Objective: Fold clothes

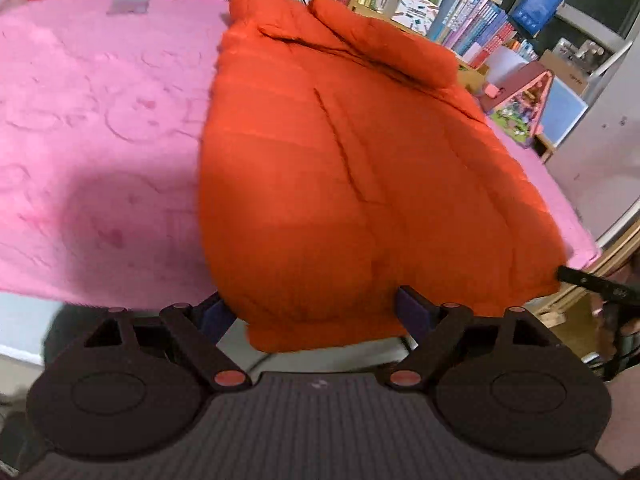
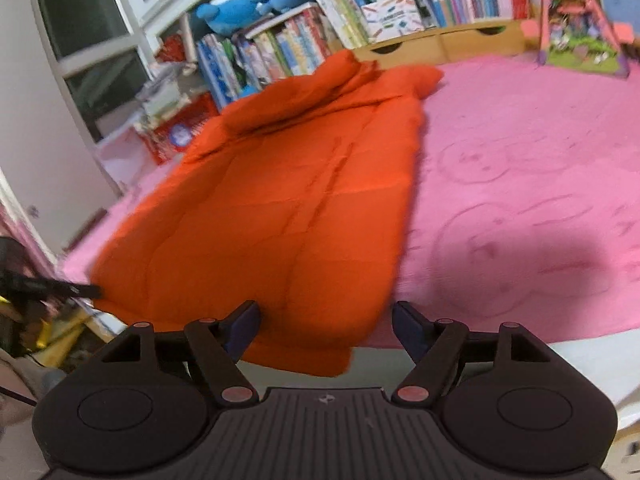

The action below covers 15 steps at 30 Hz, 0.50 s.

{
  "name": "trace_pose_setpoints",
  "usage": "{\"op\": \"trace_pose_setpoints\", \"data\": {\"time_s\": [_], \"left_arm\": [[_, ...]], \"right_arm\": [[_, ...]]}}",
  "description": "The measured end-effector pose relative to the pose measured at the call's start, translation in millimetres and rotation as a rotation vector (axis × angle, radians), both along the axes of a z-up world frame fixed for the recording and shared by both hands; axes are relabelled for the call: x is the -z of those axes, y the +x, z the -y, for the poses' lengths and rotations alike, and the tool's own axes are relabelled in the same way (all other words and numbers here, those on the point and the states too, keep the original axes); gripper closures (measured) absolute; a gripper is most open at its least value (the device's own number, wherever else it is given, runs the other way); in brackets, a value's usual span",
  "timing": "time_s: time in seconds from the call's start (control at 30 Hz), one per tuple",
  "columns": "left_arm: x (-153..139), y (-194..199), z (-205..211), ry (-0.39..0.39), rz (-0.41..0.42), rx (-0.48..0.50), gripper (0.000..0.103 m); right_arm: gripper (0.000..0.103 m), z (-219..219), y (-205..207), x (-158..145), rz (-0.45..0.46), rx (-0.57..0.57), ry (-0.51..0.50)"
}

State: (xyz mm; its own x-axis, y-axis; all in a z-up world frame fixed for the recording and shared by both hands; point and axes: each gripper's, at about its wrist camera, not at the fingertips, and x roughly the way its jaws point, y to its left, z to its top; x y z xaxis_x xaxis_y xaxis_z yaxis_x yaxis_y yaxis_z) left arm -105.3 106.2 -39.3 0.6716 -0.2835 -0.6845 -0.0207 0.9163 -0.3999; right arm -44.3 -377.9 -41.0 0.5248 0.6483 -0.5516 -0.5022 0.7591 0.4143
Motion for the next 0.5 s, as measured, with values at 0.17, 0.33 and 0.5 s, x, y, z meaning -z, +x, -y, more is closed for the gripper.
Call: {"op": "trace_pose_setpoints", "data": {"time_s": [0.17,0.33,0.5], "left_arm": [[-24.4,-4.0,-0.8,-0.091,0.095,0.033,0.016],[-50.5,-2.3,-7.0,-0.161,0.218,0.045,0.016],[-66.2,14.8,-3.9,-0.131,0.290,0.060,0.016]], "right_arm": [[0.032,0.9,-1.7,-10.0,0.014,-0.010,0.140],[0.032,7.6,9.1,-33.1,0.044,-0.037,0.315],[0.029,-3.4,33.3,-48.9,0.084,-0.081,0.427]]}}
